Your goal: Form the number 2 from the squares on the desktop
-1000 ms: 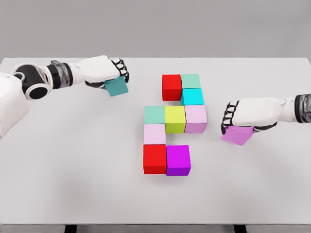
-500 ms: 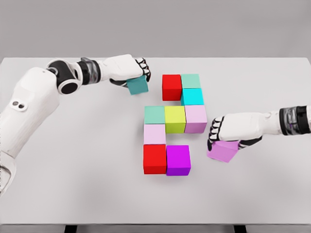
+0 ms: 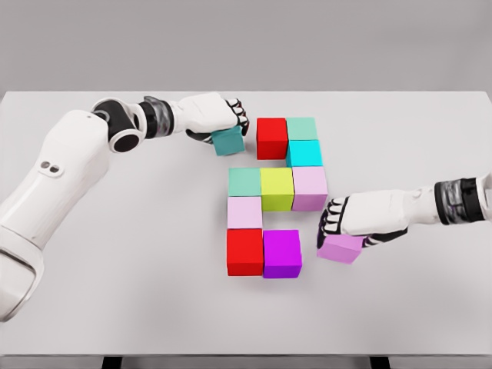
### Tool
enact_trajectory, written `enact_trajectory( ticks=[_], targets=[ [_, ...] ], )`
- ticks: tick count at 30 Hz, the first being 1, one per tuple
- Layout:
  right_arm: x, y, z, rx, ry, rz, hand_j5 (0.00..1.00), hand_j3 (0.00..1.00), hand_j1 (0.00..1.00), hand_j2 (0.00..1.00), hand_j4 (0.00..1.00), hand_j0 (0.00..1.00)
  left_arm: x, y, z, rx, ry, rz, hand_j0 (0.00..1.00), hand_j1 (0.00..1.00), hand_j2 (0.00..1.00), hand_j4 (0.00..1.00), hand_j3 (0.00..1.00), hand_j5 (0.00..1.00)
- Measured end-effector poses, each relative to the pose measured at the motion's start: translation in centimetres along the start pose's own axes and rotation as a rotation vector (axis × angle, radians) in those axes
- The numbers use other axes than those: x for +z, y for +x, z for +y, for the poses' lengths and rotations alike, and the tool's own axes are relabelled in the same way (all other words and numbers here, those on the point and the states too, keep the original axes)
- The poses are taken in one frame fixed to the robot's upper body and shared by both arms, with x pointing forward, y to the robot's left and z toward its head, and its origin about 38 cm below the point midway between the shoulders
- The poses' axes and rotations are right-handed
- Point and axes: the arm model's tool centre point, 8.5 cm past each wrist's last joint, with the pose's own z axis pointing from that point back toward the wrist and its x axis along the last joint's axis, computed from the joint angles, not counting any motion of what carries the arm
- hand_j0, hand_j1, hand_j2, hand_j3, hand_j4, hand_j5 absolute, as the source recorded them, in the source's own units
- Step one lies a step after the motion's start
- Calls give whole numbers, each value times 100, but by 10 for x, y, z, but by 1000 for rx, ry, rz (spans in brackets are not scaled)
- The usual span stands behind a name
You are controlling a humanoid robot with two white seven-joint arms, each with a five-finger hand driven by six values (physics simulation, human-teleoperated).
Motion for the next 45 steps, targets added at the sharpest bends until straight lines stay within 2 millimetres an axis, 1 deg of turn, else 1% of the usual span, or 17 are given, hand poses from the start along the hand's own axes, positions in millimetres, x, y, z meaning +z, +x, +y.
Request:
enact_trajectory(
  ticks=[2, 3, 4, 5, 10, 17, 21, 25, 26, 27, 29, 30, 33, 36, 40, 42, 45],
  targets=[
    [1, 0, 1, -3, -1, 2, 75, 75, 75, 75, 75, 75, 1, -1, 0, 2, 4, 3, 67, 67, 67, 67, 67, 67],
    [2, 0, 1, -3, 0, 3, 90, 90, 90, 90, 90, 90, 2, -2, 0, 3, 6, 4, 71, 71, 71, 71, 71, 71],
    [2, -1, 1, -3, 1, 4, 98, 98, 98, 98, 98, 98, 2, -2, 0, 3, 7, 5, 73, 73, 73, 73, 73, 73],
    [3, -1, 1, -3, 2, 5, 100, 100, 100, 100, 100, 100, 2, -2, 0, 3, 7, 6, 76, 76, 76, 76, 76, 76],
    [4, -1, 0, 1, 2, 9, 100, 100, 100, 100, 100, 100, 3, -3, 0, 5, 10, 7, 79, 79, 79, 79, 79, 79],
    [10, -5, -6, 11, -14, 26, 100, 100, 100, 100, 100, 100, 3, -3, 0, 10, 15, 6, 96, 96, 96, 96, 96, 96],
    [29, -12, -17, 26, -57, 78, 100, 100, 100, 100, 100, 100, 6, -5, -1, 11, 18, 11, 100, 100, 100, 100, 100, 100],
    [58, -24, -22, 26, -80, 157, 100, 100, 100, 100, 100, 100, 26, -23, 0, 34, 38, 44, 100, 100, 100, 100, 100, 100],
    [63, -29, -21, 18, -82, 179, 100, 100, 100, 100, 100, 100, 33, -31, 0, 38, 40, 60, 91, 91, 91, 91, 91, 91],
    [69, -36, -18, 3, -81, 203, 100, 100, 100, 100, 100, 100, 43, -39, -4, 46, 38, 80, 73, 73, 73, 73, 73, 73],
    [76, -49, -8, -33, -69, 244, 100, 100, 100, 100, 100, 100, 60, -53, -11, 61, 28, 118, 62, 62, 62, 62, 62, 62],
    [79, -54, -3, -49, -60, 260, 100, 100, 100, 100, 100, 100, 66, -58, -18, 75, 20, 131, 49, 49, 49, 49, 49, 49],
    [76, -61, 17, -98, -10, 272, 100, 100, 100, 100, 100, 100, 76, -65, -31, 154, 30, 143, 48, 48, 48, 48, 48, 48],
    [69, -63, 24, -105, 22, 269, 100, 100, 100, 100, 100, 100, 75, -57, -51, 268, 37, 124, 48, 48, 48, 48, 48, 48],
    [55, -61, 27, -101, 45, 243, 100, 100, 100, 100, 100, 100, 77, -61, -57, 421, 74, 185, 49, 49, 49, 49, 49, 49],
    [46, -59, 28, -99, 53, 223, 100, 100, 100, 100, 100, 100, 73, -51, -84, 508, 39, 244, 53, 53, 53, 53, 53, 53],
    [33, -53, 26, -88, 55, 188, 100, 100, 100, 100, 100, 100, 72, -51, -76, 551, 47, 324, 52, 52, 52, 52, 52, 52]
  ],
)
